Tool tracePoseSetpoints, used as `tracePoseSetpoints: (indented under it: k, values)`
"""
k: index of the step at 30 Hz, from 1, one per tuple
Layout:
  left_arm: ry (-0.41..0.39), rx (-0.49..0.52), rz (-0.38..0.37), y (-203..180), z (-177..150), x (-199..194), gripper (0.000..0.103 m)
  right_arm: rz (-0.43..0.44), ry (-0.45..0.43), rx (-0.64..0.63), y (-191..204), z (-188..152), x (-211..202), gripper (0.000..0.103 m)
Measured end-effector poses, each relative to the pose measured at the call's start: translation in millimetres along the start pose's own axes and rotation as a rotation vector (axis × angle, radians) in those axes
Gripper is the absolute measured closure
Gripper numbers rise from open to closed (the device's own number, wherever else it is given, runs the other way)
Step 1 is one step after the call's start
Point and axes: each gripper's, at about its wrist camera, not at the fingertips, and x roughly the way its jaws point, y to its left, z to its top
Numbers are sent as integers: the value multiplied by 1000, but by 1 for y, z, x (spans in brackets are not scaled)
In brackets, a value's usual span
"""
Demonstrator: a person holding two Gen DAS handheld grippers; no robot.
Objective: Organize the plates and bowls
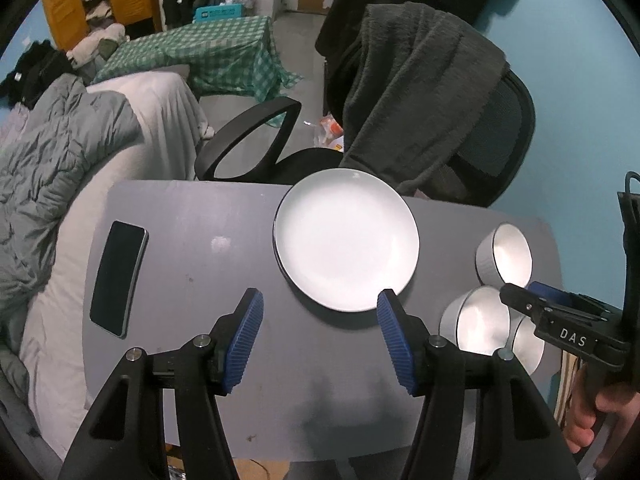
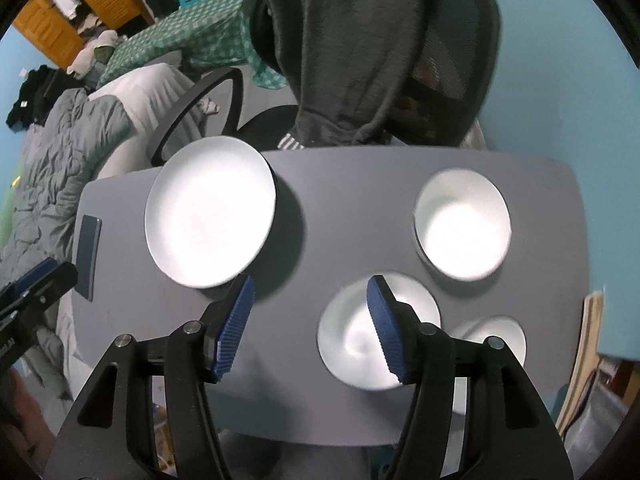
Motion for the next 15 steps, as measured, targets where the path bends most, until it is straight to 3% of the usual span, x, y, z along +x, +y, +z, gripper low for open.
tracePoseSetpoints:
  k: [15]
  values:
    - [32,139,-20,-36,-30,-17,42,7,17,149,-43,-63,-19,44]
